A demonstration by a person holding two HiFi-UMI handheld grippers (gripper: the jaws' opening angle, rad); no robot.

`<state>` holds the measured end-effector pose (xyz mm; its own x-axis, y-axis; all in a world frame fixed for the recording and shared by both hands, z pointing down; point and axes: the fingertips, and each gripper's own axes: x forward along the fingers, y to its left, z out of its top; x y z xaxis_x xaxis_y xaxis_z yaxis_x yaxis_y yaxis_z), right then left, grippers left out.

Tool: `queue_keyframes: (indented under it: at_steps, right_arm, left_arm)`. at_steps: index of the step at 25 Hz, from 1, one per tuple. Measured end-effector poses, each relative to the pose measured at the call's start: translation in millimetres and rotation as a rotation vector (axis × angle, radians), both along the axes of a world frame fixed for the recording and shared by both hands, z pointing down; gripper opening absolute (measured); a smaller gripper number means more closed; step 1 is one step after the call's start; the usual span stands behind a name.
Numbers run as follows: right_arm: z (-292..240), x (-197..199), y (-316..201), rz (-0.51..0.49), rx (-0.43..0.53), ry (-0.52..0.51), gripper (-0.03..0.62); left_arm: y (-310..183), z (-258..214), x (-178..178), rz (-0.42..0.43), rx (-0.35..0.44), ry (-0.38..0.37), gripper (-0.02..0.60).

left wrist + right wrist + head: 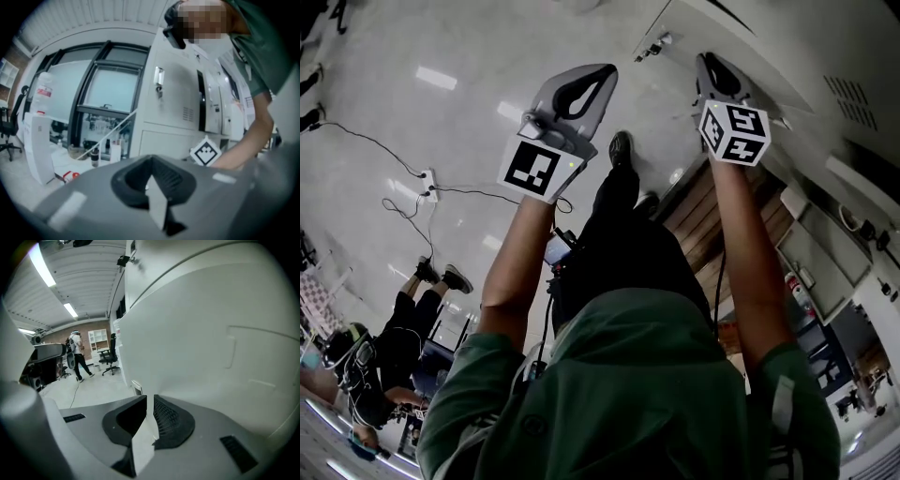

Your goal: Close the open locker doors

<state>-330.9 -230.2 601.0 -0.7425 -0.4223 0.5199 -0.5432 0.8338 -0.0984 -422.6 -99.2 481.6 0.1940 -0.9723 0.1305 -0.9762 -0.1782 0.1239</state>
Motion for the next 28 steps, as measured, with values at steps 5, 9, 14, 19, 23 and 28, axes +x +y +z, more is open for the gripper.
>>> queue_keyframes:
  at_steps: [5, 9, 14, 19, 23, 28]
  right_arm:
    - [2.9, 7.4, -21.0, 0.104, -0.016, -0.006, 0.023]
    - [3.4, 5.9, -21.9, 0.133, -0.023, 0.003, 0.023]
    - [0.0, 11.2, -19.4, 0.149, -0.054, 0.016, 0.024]
    - [-31.6, 14.8, 2.7, 0.112, -0.041, -0.009, 0.025]
    - [-74.5, 21.9, 28.3, 0.087, -0.006, -0.066, 0.023]
    - [-142.8, 49.8, 54.4, 0.079, 0.063, -0.153, 0.023]
  left_arm:
    - [-9.7, -7.2, 2.7, 0.017, 0.002, -0.005, 0.000]
    - [-14.7, -16.6, 5.0, 0.030, 0.009, -0.009, 0.000]
    - [-16.9, -37.1, 10.7, 0.048, 0.032, -0.022, 0.000]
    - [-13.6, -67.8, 21.9, 0.064, 0.066, -0.032, 0.000]
    - [-10.2, -100.7, 39.6, 0.095, 0.105, -0.042, 0.000]
    - [0.0, -144.2, 72.0, 0.141, 0.143, -0.050, 0.000]
